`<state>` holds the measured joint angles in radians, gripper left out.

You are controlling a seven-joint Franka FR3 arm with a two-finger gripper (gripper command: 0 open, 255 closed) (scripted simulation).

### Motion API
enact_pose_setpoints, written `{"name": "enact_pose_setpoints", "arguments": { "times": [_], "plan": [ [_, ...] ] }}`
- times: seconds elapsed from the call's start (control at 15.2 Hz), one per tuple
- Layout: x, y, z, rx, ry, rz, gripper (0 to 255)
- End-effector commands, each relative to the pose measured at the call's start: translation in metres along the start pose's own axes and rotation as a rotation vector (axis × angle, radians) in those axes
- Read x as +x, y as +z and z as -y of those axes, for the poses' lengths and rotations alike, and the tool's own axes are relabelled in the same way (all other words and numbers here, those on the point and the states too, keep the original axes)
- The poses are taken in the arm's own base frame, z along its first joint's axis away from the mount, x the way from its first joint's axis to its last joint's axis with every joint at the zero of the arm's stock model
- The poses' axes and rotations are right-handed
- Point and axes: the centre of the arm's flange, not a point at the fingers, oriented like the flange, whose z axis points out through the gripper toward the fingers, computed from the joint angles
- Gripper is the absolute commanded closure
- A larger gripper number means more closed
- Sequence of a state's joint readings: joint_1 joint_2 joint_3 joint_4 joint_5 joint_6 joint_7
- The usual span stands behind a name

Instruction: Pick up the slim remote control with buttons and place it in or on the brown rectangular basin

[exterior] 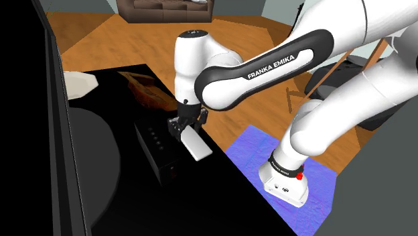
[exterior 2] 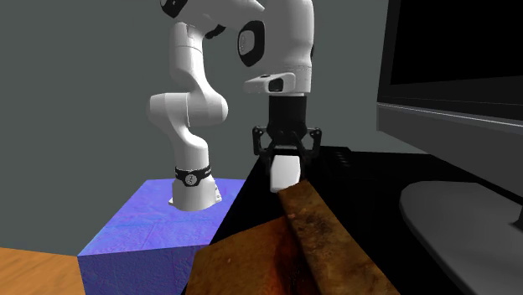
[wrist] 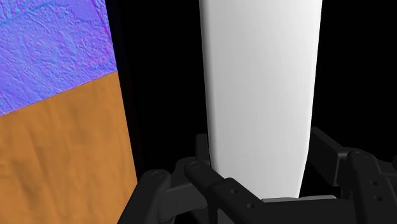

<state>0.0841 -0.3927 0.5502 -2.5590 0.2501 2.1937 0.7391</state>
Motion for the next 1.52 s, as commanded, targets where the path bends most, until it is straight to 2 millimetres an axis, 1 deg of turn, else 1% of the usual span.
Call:
{"name": "enact_pose_setpoints", "arguments": {
  "times": [0.0, 1.32, 1.39, 1.45],
  "plan": [
    [0.0, -0.01, 0.0, 0.0, 0.0, 0.0, 255],
    [-0.001, -0.115, -0.001, 0.0, 0.0, 0.0, 255],
    [-0.001, -0.118, -0.001, 0.0, 0.0, 0.0, 255],
    [0.012, -0.118, 0.0, 0.0, 0.0, 0.0, 255]
  ]
}}
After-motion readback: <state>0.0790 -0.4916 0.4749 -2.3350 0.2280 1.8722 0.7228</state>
